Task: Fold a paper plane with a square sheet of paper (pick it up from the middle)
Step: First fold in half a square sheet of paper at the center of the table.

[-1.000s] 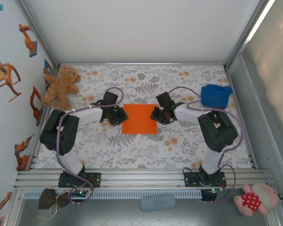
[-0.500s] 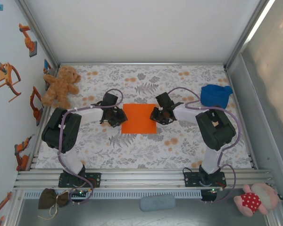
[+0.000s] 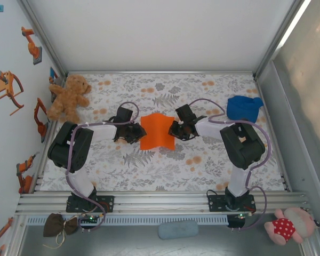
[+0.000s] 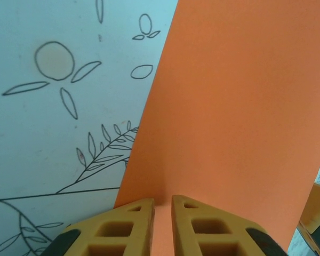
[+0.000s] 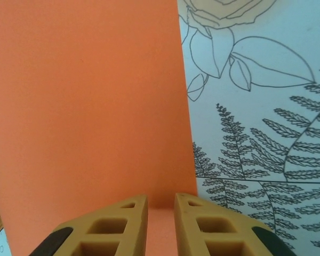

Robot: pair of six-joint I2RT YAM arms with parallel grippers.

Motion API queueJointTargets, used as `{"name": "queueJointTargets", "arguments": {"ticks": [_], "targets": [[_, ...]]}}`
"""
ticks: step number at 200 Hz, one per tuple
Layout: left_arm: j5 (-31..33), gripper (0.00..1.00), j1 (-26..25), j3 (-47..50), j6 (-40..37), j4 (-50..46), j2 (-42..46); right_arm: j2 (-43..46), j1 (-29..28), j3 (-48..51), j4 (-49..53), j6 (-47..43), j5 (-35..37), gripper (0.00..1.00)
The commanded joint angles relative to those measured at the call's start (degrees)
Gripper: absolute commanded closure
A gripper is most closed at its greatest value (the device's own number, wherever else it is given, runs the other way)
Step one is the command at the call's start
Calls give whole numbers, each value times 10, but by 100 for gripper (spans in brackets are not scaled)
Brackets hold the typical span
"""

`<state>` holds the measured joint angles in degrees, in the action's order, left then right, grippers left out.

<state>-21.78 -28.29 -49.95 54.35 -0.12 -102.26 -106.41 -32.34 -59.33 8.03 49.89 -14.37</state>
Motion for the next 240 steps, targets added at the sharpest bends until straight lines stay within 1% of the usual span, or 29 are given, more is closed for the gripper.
{"name": "queueJointTargets", "arguments": {"ticks": [1, 41, 95, 138, 171, 197, 219, 240], "targets": [[11, 79, 3, 25, 14, -7, 1, -23, 1, -11, 10, -1, -6, 80], [-4, 73, 3, 42, 25, 44, 10, -34, 1, -22, -1, 0, -21, 81], [-41, 70, 4, 44, 48, 100, -9, -60, 0, -38, -32, 17, -53, 82], [-72, 64, 4, 30, 38, 112, -7, -69, 0, -42, -45, 23, -69, 83], [-88, 54, 5, 20, 29, 120, -10, -72, 0, -47, -47, 23, -74, 83], [-98, 42, 10, 21, 27, 131, -10, -73, 0, -46, -46, 23, -71, 83], [-99, 29, 12, 22, 19, 132, -4, -73, 0, -46, -42, 22, -67, 83], [-102, 21, 14, 23, 10, 129, -2, -73, 0, -46, -42, 22, -67, 83]]}}
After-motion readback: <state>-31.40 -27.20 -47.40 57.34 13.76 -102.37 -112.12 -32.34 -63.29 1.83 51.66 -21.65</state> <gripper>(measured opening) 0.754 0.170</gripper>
